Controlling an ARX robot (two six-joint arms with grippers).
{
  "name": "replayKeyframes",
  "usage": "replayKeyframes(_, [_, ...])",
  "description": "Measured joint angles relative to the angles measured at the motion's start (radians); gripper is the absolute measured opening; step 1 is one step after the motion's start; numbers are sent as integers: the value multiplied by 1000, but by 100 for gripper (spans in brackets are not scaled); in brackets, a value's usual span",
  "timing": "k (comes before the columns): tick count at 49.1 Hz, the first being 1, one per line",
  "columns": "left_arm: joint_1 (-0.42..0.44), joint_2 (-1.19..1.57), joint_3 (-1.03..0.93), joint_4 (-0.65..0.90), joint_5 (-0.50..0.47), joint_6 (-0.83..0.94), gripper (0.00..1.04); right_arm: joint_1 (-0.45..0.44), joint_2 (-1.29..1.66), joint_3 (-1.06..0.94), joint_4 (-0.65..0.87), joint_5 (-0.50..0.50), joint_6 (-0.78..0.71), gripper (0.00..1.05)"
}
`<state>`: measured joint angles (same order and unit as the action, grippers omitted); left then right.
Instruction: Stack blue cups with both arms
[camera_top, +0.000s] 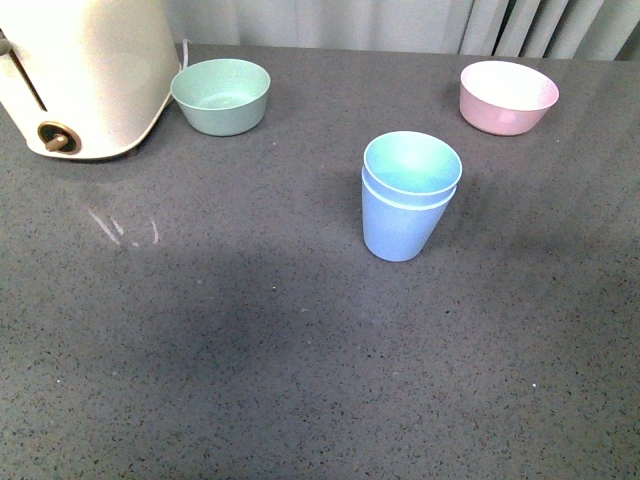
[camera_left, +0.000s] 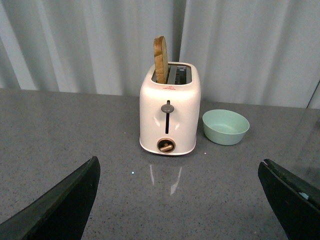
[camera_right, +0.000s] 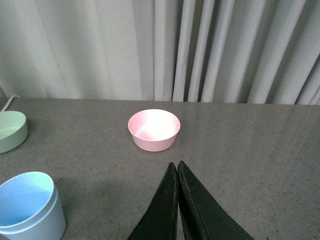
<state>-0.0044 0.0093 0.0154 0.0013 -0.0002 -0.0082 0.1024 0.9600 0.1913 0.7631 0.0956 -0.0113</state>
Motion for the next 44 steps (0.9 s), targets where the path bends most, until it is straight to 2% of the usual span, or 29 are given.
replayKeyframes(6, [0, 0, 0, 0, 0, 0, 96, -20, -68, -47, -27, -16, 0, 2])
replayKeyframes(9, [0, 0, 0, 0, 0, 0, 96, -63, -106, -66, -47, -78, 0, 2])
replayKeyframes(13, [0, 0, 0, 0, 0, 0, 96, -97, -161, -90, -76, -89, 0, 2])
replayKeyframes(23, [0, 0, 0, 0, 0, 0, 96, -99, -306, -138, -173, -96, 0, 2])
replayKeyframes(33, [0, 0, 0, 0, 0, 0, 96, -100, -358, -167, -176, -96, 1, 2])
replayKeyframes(44, [0, 0, 0, 0, 0, 0, 96, -100, -486, -168, -294, -96, 1, 2])
